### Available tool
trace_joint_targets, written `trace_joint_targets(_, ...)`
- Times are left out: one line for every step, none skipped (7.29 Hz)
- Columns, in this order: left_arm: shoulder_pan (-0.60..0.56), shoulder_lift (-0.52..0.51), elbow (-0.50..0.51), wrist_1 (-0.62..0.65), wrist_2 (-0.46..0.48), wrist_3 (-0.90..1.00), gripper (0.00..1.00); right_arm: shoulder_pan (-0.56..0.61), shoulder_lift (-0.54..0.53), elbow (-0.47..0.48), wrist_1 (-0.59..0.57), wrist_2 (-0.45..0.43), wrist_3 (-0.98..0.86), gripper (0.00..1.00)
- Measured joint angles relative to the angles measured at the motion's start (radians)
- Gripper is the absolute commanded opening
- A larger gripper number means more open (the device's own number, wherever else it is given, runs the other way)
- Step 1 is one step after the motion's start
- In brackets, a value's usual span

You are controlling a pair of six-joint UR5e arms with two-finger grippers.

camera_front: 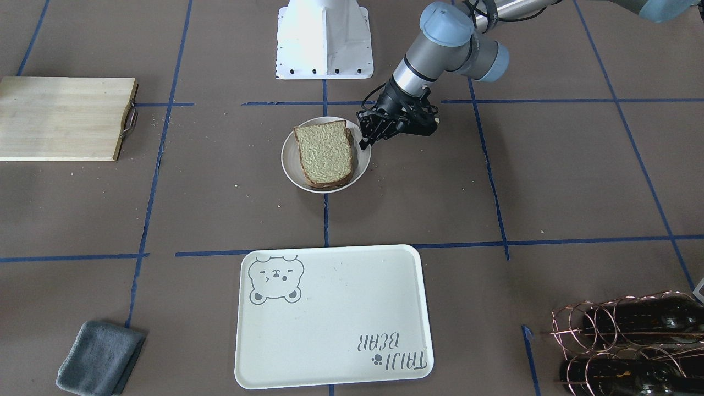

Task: Make sandwich and place on tray
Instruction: 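Carry the plate with the left gripper onto the bear tray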

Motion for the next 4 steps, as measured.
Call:
trace_joint_targets(-0.062, -0.070, 0.081, -0.001, -0.023, 0.024, 0.00, 0.001, -0.001, 0.000, 0.001, 0.000, -0.001, 1.00)
trace_joint_targets(-0.127, -0.155, 0.189, -0.003, -0.060, 0.054, 0.00, 0.001, -0.003, 0.001, 0.001, 0.000, -0.003, 1.00)
trace_joint_targets(-0.188, -0.231, 0.294, -0.005, -0.101, 0.092, 0.00, 0.001, -0.005, 0.003, 0.001, -0.001, -0.004, 1.00)
trace_joint_targets(-0.234, -0.298, 0.394, -0.009, -0.132, 0.121, 0.00, 0.002, -0.006, 0.005, 0.001, -0.001, -0.005, 1.00)
